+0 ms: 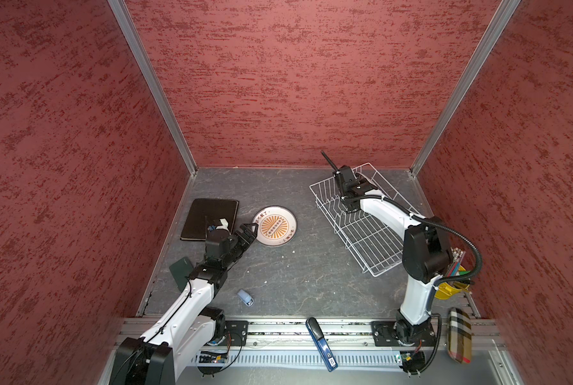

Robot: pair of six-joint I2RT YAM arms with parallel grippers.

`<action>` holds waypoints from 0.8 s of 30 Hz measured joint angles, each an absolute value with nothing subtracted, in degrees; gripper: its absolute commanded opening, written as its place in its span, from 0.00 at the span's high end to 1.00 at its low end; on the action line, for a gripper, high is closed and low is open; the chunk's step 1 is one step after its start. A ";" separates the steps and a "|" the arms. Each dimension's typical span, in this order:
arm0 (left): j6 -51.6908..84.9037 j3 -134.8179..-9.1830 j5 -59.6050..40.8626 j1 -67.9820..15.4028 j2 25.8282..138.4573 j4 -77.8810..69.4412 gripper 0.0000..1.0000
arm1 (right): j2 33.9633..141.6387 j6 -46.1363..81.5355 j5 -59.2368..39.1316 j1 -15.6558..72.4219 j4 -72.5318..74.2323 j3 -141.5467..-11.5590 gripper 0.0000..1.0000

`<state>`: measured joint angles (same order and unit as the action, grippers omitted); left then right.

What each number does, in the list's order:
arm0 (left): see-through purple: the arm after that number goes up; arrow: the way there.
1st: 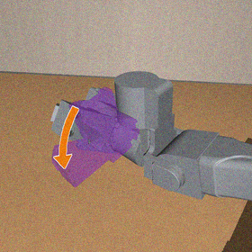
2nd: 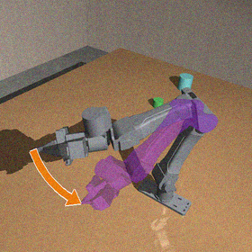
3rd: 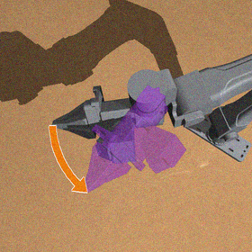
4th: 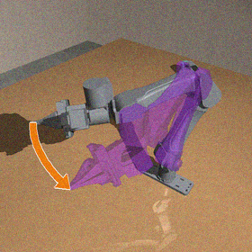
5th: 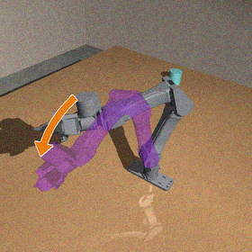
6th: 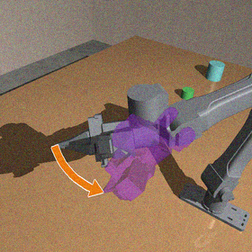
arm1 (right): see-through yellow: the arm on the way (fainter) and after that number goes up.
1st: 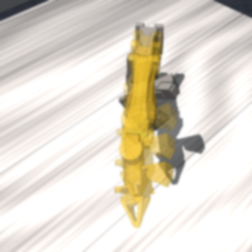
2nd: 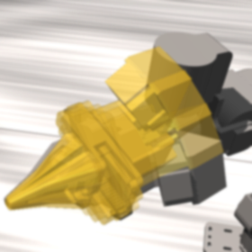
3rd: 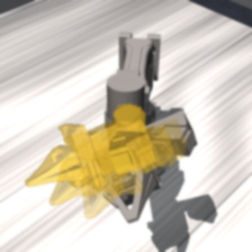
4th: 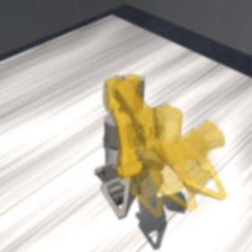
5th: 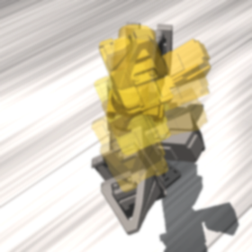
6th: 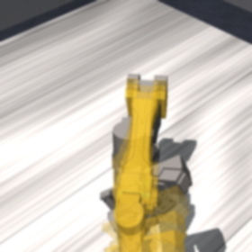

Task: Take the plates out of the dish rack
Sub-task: 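Open the left gripper off the plate while the right gripper reaches into the rack, then close the right gripper on the next white printed plate's rim in the rack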

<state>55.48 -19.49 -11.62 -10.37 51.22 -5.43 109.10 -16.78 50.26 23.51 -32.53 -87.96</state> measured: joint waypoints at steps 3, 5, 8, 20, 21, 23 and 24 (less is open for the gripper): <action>55.61 -19.49 -11.62 -10.37 51.22 -5.32 0.04 | 109.43 -16.75 50.26 23.46 -31.48 -87.48 0.69; 55.68 -19.49 -11.64 -10.37 51.22 -5.30 0.04 | 109.67 -16.78 50.26 23.44 -30.98 -87.24 0.70; 55.70 -19.49 -11.66 -10.41 51.22 -5.13 0.04 | 110.21 -16.84 50.26 23.42 -30.44 -86.89 0.74; 55.70 -19.49 -11.88 -11.22 50.87 -5.06 0.04 | 110.89 -16.82 50.70 23.42 -30.39 -86.76 0.92; 55.70 -19.49 -11.90 -11.33 50.89 -5.06 0.04 | 110.89 -16.84 50.26 23.42 -30.57 -86.76 0.95; 55.70 -19.49 -11.90 -11.57 50.94 -5.06 0.04 | 110.89 -17.39 50.28 23.62 -30.98 -86.76 0.99; 55.70 -19.49 -11.90 -11.60 50.94 -5.06 0.04 | 110.89 -17.32 50.26 23.57 -30.96 -86.76 1.00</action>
<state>55.70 -19.49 -11.90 -11.60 50.94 -5.06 110.89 -17.32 50.26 23.57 -30.96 -86.76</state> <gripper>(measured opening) 0.962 0.107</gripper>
